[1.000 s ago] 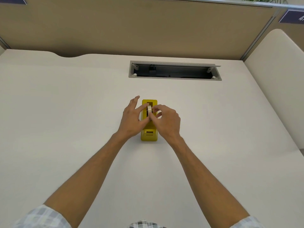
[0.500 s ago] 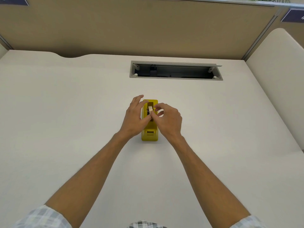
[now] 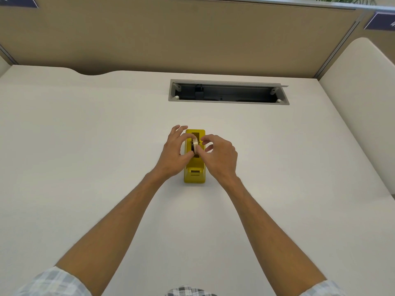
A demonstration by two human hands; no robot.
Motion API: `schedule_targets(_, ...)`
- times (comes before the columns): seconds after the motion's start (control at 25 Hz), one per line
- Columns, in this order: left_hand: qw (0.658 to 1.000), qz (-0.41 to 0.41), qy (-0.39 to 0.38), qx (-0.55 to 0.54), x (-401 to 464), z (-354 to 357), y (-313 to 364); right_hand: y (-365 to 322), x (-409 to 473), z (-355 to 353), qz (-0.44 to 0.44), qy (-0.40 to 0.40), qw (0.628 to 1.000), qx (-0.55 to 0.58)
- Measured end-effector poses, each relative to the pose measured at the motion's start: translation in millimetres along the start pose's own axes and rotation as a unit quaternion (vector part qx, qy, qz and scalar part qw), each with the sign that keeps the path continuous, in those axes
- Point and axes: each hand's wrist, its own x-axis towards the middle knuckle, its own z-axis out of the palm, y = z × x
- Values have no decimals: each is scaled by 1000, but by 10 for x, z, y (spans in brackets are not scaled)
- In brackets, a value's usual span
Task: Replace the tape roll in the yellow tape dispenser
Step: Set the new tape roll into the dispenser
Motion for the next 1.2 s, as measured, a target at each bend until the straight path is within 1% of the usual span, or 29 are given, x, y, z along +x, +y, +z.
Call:
schedule_targets(0.2, 998, -6, -24, 57, 34, 6, 20, -8, 11, 4, -1, -2, 1000, -5)
schedule_targets(0.4, 999, 22, 11, 25, 10, 39, 5, 5, 16, -5, 1, -3, 1000, -10)
schedule_targets(0.48, 1000, 21, 19, 4, 13, 43, 30, 14, 16, -2, 2, -4, 1000, -10)
schedule_targets(0.56, 1000, 2, 14, -7, 40, 30, 62, 22, 16, 2, 3, -7, 1000, -9)
schedule_targets(0.64, 1000, -15, -7, 9, 66, 11, 62, 25, 15, -2, 1, -8, 1000, -13)
schedule_targets(0.76, 999, -8, -28, 38, 80, 2, 22, 26, 25, -16, -1, -11, 1000, -11)
schedule_targets(1.04, 1000, 14, -14, 21, 10, -4, 30, 20, 38, -18, 2, -15, 1000, -10)
schedule_targets(1.2, 1000, -6, -2, 21, -35, -18, 102, 23, 55, -18, 1, -19, 1000, -11)
